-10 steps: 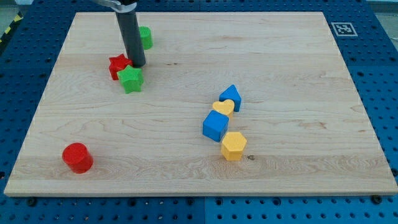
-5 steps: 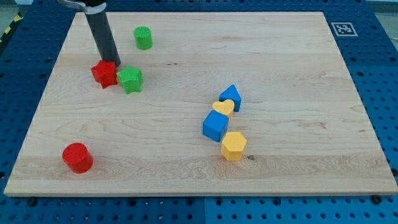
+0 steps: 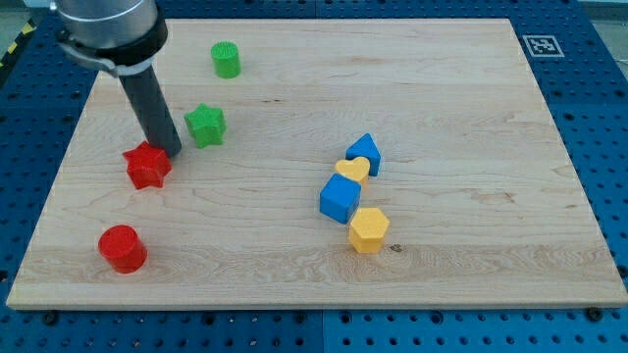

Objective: Place the red star towards the top of the red circle

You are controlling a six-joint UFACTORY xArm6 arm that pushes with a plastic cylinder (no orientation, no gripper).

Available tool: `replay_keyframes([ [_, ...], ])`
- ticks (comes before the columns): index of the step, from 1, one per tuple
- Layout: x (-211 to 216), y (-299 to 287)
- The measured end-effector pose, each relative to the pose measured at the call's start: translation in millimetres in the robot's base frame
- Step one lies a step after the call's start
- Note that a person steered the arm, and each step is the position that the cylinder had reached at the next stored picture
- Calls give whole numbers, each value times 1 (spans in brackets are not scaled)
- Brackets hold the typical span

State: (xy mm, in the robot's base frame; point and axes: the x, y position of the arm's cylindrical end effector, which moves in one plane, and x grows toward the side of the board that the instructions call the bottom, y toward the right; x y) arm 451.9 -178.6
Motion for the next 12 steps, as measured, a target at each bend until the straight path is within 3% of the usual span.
replay_keyframes([
  [1,22,0],
  [5,10,-29],
  [10,70,-3],
  [12,-82,-3],
])
